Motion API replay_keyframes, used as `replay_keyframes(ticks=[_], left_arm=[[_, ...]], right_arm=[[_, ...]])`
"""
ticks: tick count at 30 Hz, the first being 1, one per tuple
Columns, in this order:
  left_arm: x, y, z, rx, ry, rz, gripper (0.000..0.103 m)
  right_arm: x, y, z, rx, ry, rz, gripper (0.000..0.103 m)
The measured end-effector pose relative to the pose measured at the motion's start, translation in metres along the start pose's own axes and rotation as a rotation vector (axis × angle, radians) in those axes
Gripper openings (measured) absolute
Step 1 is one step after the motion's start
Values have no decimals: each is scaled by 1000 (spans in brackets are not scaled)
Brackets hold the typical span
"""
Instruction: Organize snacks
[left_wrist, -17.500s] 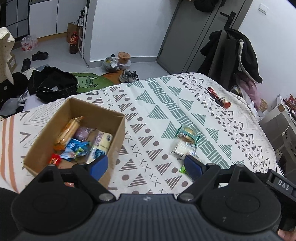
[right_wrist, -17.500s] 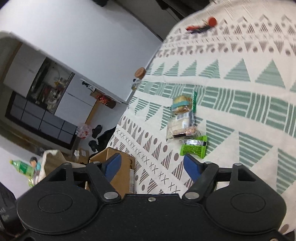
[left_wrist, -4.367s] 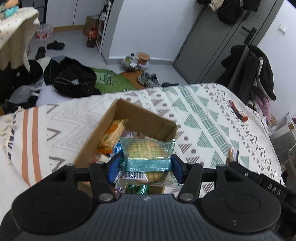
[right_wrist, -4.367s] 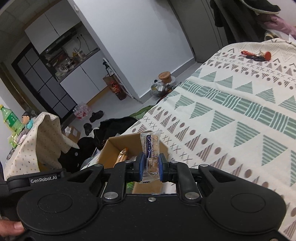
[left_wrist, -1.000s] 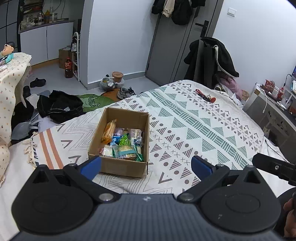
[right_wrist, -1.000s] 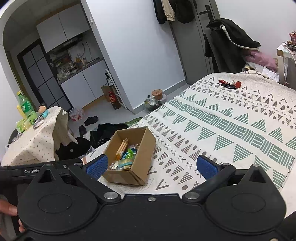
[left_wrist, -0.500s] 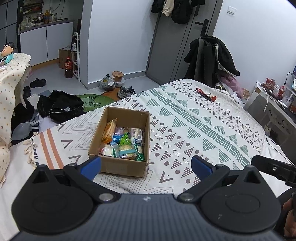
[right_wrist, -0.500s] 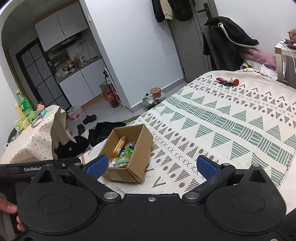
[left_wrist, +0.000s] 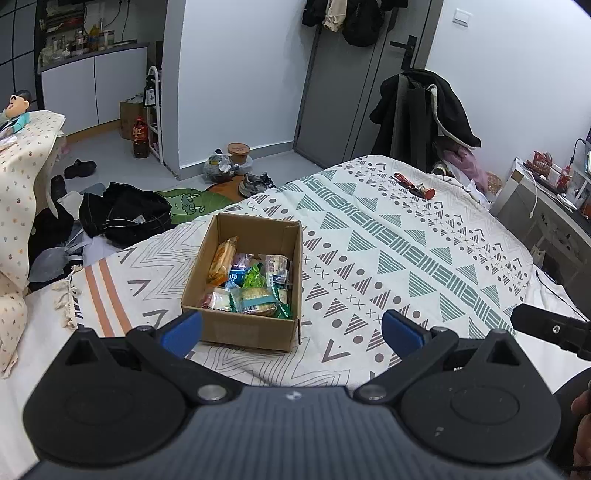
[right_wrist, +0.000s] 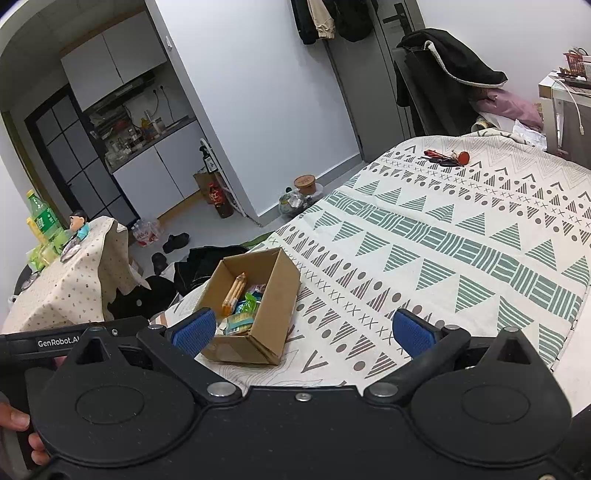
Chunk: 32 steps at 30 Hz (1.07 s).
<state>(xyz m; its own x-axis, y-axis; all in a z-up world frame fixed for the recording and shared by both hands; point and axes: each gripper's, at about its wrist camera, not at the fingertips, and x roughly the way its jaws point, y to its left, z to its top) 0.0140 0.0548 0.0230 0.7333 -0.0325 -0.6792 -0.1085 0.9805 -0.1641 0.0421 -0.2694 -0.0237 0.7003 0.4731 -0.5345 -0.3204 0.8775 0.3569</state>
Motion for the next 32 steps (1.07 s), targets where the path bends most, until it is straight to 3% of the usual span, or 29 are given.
replay_keyframes(ticks=[32], left_arm=[[-1, -28, -8, 19, -3, 33, 103]], right_arm=[[0, -28, -9, 39, 9, 32, 103]])
